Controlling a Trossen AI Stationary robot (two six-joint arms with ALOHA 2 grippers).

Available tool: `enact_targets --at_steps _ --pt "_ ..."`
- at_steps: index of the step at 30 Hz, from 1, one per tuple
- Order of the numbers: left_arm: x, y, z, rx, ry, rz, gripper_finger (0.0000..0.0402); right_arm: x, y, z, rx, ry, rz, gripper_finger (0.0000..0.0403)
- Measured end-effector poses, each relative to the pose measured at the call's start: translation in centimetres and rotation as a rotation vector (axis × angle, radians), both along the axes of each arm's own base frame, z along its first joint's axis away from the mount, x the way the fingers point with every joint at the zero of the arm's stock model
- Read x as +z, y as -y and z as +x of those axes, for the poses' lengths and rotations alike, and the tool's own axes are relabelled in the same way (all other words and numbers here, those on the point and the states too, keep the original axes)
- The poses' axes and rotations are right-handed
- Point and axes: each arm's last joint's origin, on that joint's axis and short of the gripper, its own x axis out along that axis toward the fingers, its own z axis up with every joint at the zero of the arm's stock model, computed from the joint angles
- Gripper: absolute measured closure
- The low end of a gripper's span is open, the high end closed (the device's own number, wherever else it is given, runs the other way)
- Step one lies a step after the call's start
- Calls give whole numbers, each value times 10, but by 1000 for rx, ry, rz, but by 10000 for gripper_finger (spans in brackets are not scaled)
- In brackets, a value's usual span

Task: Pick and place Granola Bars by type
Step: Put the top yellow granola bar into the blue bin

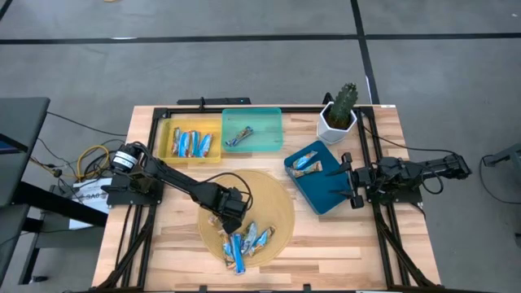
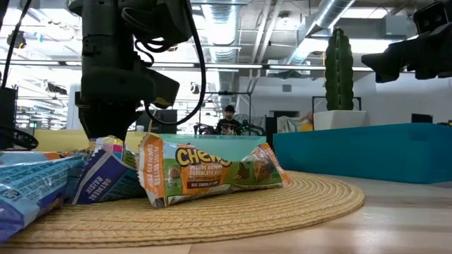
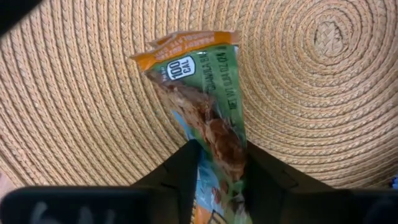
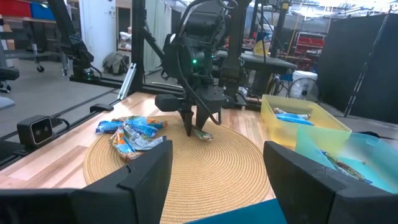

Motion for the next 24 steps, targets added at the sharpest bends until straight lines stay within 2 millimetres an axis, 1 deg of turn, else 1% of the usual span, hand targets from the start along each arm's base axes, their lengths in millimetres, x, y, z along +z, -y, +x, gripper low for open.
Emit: enact_targets --at_steps 5,12,18,24 --pt "0 0 0 0 -1 -4 335 0 0 0 0 0 0 159" --pt "2 0 1 0 13 -10 362 0 0 0 0 0 0 159" --pt "14 3 13 -36 80 14 371 0 0 0 0 0 0 159" --pt "33 7 30 -107 183 58 372 0 0 0 0 0 0 159"
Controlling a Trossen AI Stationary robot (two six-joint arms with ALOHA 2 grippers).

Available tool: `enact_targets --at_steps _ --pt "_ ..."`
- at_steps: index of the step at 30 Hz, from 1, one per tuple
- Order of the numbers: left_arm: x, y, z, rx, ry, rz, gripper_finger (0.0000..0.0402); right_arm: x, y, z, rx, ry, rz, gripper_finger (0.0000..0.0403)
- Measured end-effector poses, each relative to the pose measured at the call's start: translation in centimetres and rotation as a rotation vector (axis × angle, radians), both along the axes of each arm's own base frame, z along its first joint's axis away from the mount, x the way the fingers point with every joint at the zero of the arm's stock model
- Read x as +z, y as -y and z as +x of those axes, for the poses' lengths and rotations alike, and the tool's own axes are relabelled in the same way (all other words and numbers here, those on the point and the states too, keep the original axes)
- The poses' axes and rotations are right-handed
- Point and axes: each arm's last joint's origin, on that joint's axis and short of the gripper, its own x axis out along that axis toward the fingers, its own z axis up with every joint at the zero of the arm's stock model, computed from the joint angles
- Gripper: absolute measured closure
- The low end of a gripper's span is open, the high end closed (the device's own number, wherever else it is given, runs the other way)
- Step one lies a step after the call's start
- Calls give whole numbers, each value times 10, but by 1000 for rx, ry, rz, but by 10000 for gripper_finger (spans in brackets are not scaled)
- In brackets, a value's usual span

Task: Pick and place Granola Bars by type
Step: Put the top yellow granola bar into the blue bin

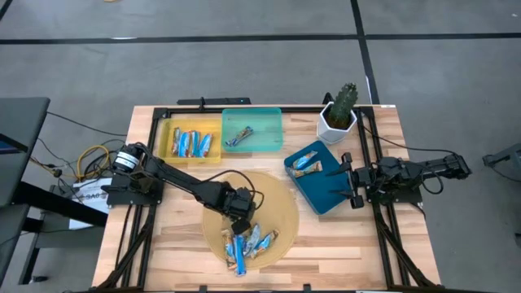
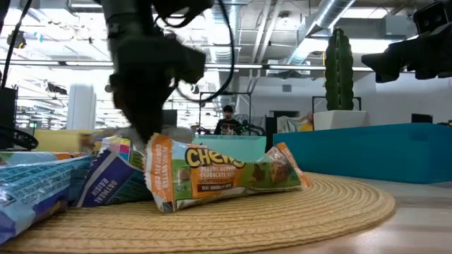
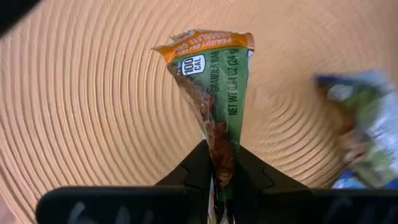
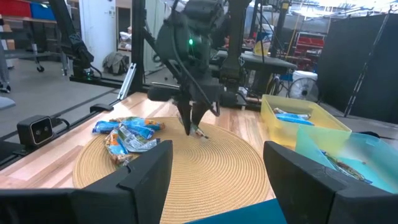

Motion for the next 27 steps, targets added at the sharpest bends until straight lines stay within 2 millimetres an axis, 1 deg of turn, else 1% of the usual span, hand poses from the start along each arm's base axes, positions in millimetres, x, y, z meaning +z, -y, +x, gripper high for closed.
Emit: enact_targets --at_steps 5,14,19,27 --pt "17 2 16 -60 139 82 372 0 0 0 0 0 0 159" --pt "43 2 50 -152 543 259 372 0 0 0 0 1 1 159" --pt "57 1 59 -147 685 403 372 0 0 0 0 1 0 159" --pt "77 2 68 -184 869 526 372 0 0 0 0 0 0 159"
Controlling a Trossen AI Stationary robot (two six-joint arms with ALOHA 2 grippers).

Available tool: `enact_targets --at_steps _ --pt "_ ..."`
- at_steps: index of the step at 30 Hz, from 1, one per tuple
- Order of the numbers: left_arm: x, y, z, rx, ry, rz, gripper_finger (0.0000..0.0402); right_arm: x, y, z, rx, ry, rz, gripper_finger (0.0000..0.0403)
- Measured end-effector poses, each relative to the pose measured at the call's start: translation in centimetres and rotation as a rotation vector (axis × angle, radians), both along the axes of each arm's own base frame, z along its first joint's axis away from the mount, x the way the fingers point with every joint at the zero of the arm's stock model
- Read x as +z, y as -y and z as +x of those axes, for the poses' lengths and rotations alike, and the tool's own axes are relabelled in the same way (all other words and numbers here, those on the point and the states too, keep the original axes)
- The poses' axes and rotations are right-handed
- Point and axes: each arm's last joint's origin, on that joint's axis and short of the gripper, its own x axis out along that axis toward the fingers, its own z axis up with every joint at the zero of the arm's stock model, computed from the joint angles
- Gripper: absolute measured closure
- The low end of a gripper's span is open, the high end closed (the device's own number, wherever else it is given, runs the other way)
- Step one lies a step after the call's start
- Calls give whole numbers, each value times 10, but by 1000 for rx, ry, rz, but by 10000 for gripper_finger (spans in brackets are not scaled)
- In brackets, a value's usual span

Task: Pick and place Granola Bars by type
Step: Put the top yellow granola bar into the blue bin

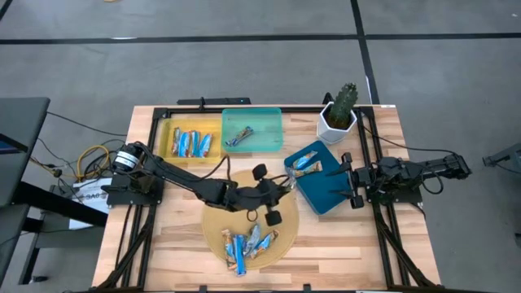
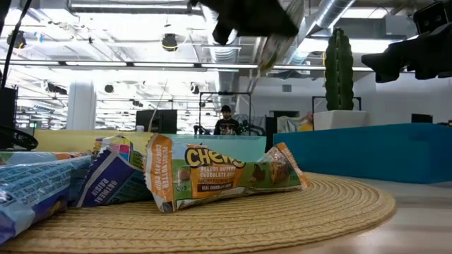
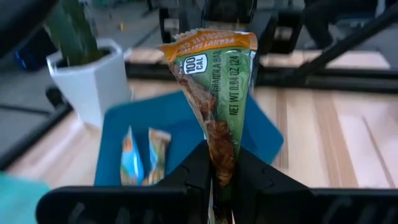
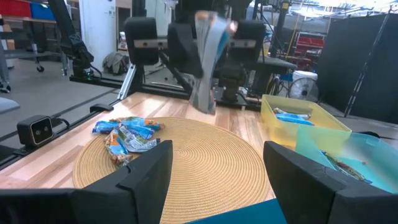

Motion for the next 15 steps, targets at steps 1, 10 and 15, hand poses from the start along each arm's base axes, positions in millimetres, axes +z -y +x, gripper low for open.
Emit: enact_targets --at_steps 1,10,15 --pt "2 0 1 -5 17 13 372 0 0 0 0 0 0 159" --pt "4 -2 4 -16 47 43 372 0 0 0 0 1 0 159" --pt "5 -17 8 -4 57 34 372 0 0 0 0 1 0 159"
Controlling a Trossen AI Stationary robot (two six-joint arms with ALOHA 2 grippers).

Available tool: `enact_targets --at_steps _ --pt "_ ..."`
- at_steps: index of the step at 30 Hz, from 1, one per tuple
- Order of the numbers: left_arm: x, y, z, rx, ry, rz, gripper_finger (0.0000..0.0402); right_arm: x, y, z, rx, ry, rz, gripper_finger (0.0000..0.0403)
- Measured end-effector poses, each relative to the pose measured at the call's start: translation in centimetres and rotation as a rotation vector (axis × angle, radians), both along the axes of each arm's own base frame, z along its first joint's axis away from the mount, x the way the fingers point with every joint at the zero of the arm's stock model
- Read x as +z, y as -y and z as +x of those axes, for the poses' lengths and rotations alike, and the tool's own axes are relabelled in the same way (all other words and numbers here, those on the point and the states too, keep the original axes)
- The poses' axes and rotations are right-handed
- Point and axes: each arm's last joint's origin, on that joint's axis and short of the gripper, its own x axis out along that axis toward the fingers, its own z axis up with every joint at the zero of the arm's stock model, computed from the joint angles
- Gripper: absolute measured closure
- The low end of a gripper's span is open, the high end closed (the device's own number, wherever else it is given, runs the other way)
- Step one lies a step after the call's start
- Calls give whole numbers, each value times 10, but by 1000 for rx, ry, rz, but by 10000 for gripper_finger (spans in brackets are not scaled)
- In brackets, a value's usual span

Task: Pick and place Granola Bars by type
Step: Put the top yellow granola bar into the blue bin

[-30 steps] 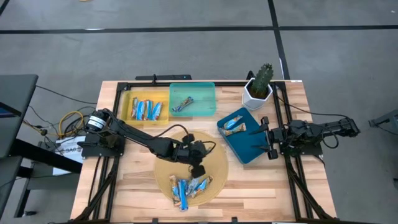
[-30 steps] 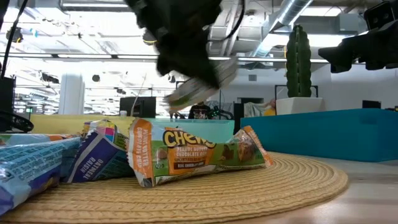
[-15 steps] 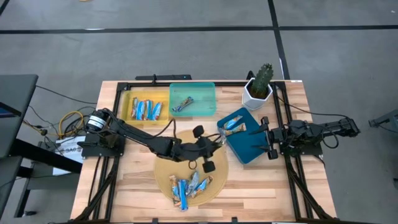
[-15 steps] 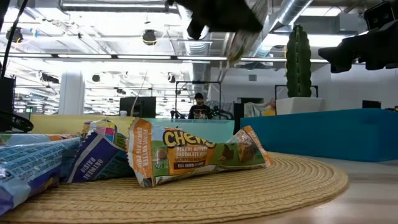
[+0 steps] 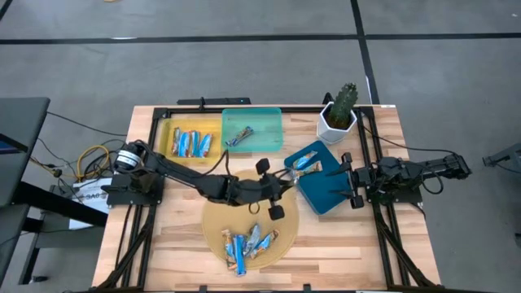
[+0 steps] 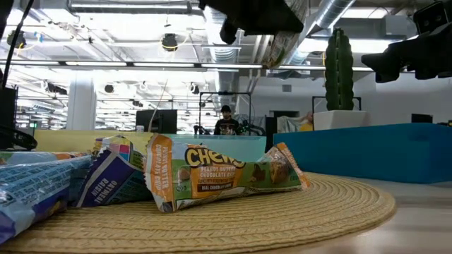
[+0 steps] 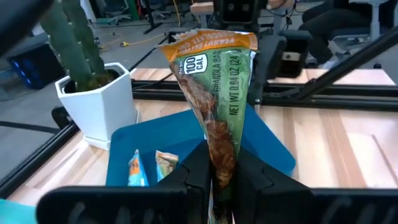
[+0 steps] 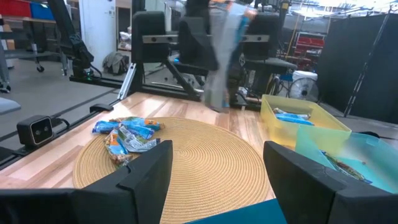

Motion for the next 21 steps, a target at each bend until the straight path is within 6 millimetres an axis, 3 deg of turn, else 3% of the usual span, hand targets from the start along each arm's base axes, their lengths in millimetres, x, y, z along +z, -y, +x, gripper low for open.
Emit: enact_targets --at_steps 7,11,21 --pt "-1 -45 8 21 -20 25 372 0 0 0 0 0 0 159" --pt "-15 -68 21 21 -23 58 372 0 0 0 0 0 0 159" --pt "-26 -98 63 -21 6 112 372 0 0 0 0 0 0 159"
